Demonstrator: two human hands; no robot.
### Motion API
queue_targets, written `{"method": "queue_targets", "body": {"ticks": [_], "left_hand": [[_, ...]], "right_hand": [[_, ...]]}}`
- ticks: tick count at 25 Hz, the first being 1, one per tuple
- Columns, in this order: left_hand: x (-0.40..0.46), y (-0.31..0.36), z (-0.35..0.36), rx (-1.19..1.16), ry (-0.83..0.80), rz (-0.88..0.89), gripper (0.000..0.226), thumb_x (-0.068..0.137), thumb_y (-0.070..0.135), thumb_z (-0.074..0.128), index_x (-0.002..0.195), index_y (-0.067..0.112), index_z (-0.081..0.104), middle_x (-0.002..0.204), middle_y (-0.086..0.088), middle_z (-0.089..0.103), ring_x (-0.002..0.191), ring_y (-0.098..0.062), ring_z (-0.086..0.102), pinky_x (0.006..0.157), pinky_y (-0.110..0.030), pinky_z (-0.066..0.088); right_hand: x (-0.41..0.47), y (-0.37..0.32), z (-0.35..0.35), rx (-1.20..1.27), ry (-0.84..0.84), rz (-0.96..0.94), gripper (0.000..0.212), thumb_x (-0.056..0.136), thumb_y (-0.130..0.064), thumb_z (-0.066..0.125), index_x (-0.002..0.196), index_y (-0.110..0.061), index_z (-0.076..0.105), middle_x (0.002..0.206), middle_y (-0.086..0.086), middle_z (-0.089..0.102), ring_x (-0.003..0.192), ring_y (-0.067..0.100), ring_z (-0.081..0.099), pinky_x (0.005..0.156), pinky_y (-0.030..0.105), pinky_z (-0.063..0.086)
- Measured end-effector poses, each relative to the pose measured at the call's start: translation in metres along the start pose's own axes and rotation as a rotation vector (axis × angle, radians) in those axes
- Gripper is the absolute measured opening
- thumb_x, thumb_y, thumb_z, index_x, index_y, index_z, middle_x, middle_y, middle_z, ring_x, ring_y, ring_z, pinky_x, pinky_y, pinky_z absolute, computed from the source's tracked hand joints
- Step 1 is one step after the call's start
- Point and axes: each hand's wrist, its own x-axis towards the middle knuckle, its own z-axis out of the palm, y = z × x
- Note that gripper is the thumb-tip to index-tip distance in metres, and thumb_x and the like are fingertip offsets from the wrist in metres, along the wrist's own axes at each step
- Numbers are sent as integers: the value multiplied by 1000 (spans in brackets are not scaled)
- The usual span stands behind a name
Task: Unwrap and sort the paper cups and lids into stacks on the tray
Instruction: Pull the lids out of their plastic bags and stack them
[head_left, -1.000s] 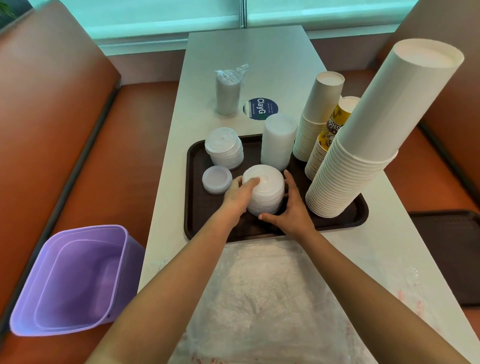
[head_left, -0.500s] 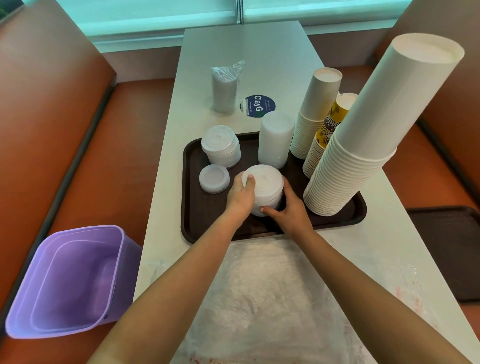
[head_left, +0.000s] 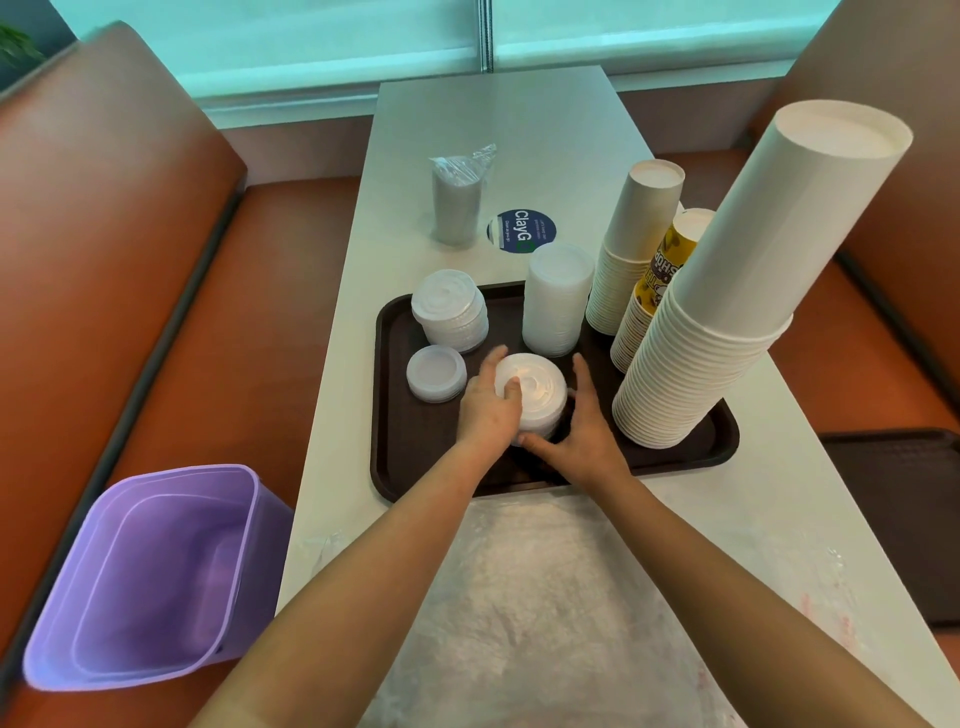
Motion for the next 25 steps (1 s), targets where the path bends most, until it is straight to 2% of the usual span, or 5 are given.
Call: {"method": "queue_targets", "body": {"ticks": [5, 12, 17, 21, 25], "left_hand": [[-4, -8, 3, 53, -51, -24, 44, 100, 27, 36, 143, 28, 32, 141, -8, 44, 127, -28, 42, 106, -38, 33], [14, 3, 0, 22, -143, -76, 52, 97, 24, 39, 146, 33, 22, 145, -8, 40, 128, -30, 40, 110, -45, 30], [14, 12, -2, -17, -23, 3, 48, 94, 20, 43, 140, 32, 36, 138, -5, 46, 120, -23, 48, 99, -35, 41], [21, 19, -7, -16, -18, 4, 47, 94, 21, 45, 140, 29, 38, 141, -5, 44, 124, -23, 45, 102, -34, 37], [23, 22, -10, -48, -27, 18, 48, 92, 21, 50, 139, 28, 41, 140, -5, 45, 126, -23, 43, 107, -35, 36]], "right_hand": [[-3, -4, -1, 22, -18, -78, 77, 83, -25, 72, 146, -15, 29, 152, 4, 28, 139, 15, 28, 114, 26, 22], [15, -8, 1, 26, 10, -28, 75, 85, -27, 69, 146, -16, 26, 152, 6, 26, 138, 18, 29, 114, 28, 23], [19, -17, -1, 12, 76, -33, 80, 83, -30, 70, 147, -18, 24, 153, 5, 25, 139, 19, 27, 112, 30, 24], [24, -22, -8, -41, 98, -39, 86, 77, -43, 69, 147, -22, 24, 154, 6, 21, 140, 22, 25, 115, 44, 27], [19, -25, -9, -45, 105, -44, 85, 80, -35, 72, 148, -24, 22, 156, 5, 18, 142, 22, 20, 116, 43, 23]]}}
